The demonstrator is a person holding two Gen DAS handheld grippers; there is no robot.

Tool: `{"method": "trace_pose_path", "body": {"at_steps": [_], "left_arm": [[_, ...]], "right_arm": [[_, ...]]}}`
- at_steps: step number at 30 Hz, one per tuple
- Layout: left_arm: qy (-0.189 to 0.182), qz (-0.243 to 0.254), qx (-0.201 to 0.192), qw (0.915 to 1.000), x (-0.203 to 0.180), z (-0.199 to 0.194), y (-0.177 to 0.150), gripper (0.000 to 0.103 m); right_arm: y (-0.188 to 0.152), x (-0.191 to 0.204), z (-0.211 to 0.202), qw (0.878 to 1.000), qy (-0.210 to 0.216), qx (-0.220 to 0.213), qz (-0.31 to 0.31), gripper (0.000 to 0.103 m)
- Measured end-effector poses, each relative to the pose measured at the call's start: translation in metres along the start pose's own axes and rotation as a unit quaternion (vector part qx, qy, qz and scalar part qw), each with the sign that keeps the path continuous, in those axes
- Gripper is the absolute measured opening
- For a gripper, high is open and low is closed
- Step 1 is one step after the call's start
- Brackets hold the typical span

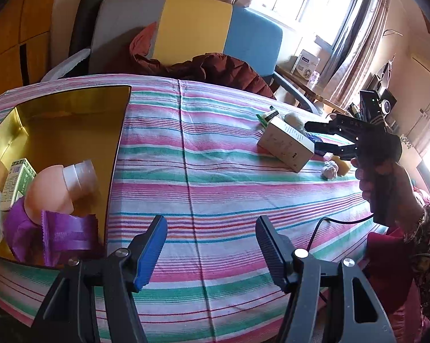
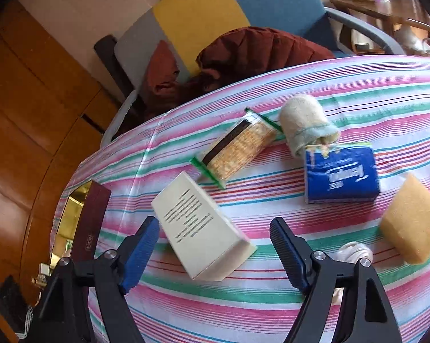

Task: Organize objects
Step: 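Move both open tools from the gold tray back to the remaining items, then grasp the white printed box with the left tool while the right tool grasps the white knotted cloth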

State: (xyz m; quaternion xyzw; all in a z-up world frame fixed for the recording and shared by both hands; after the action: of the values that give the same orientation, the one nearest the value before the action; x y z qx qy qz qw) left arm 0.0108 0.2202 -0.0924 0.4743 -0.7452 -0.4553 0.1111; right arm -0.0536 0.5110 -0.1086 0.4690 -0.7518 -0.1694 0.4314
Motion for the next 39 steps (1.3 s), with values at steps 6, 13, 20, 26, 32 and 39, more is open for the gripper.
{"method": "trace_pose_path", "body": {"at_steps": [6, 13, 20, 26, 32, 39], "left_arm": [[0.008, 0.003, 0.0, 1.0, -0.005, 0.003, 0.004, 0.065], [0.015, -0.001, 0.002, 0.9999, -0.004, 0.006, 0.006, 0.065], [0.02, -0.005, 0.007, 0.9998, -0.006, 0.014, 0.008, 0.065], [0.012, 0.004, 0.013, 0.9998, -0.018, 0.022, 0.01, 0.065], [0.002, 0.013, 0.023, 0.9996, -0.034, 0.037, 0.013, 0.065], [-0.019, -0.004, 0.047, 0.9987, -0.059, 0.072, 0.028, 0.068]], "right_arm": [[-0.035, 0.066, -0.004, 0.986, 0.134, 0.074, -0.069, 0.08], [0.011, -0.006, -0.043, 0.996, -0.067, -0.054, -0.012, 0.082], [-0.009, -0.102, -0.053, 0.97, -0.222, 0.017, 0.093, 0.081], [-0.019, -0.095, -0.036, 0.971, -0.231, 0.056, 0.042, 0.04], [-0.02, -0.091, -0.037, 0.974, -0.217, 0.051, 0.048, 0.034], [-0.02, -0.071, -0.029, 0.98, -0.188, 0.059, 0.011, 0.027]]}}
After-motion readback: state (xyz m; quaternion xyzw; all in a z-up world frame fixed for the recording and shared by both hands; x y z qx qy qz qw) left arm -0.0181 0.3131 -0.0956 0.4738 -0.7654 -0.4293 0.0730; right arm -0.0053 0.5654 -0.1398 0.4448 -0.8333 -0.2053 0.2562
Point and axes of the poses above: each gripper's, at about its wrist camera, not at the fingertips, and z roughly the way its jaws point, x to its left, y to its top, the point moved 7 cm from there along z, roughly the way its jaws point, and after that the axes turned 14 degrees about -x, right-handed, at the moved point
